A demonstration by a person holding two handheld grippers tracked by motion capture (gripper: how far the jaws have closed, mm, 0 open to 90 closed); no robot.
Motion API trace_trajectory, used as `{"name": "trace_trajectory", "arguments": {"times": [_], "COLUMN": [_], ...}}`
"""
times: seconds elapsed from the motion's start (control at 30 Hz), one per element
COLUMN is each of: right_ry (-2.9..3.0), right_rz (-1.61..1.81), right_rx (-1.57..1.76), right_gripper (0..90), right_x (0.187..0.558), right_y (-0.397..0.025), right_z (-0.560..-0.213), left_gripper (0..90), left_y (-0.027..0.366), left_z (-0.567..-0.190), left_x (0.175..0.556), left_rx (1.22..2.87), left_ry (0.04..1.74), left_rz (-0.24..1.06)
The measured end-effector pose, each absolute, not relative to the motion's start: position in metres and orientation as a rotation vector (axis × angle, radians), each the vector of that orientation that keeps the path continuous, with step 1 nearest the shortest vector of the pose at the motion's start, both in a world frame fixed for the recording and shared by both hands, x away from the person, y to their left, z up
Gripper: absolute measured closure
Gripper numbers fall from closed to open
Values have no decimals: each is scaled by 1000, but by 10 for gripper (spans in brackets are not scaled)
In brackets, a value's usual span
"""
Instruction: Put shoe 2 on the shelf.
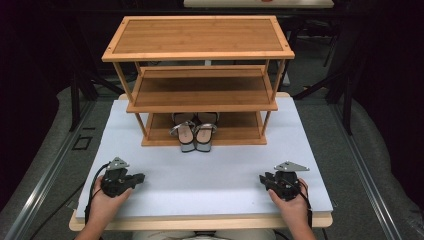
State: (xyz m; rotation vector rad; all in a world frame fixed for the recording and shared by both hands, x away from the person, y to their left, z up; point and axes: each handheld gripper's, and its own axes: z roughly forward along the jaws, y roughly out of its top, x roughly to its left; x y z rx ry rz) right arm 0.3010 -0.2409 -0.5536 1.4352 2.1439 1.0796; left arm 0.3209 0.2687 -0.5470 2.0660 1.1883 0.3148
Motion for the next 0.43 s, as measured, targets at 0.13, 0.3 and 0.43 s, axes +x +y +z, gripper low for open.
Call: {"name": "trace_trajectory", "arguments": {"times": [0.13,0.3,0.43], "right_ry": [2140,2152,2156], "right_rz": [1082,1081,1084], "right_rx": [1434,1435,1430], "right_gripper": [695,694,681], "right_x": [301,302,301], "right_y": [-240,-239,-239], "right_z": [-556,-558,-558], "left_gripper": [846,843,803], "left_y": [268,267,266], "left_z": [-548,-550,-551], "left_x": [322,323,323], "left_rx": [2069,2075,2072], "left_ry": [1190,1190,1190], "left_rz": [311,311,308]}}
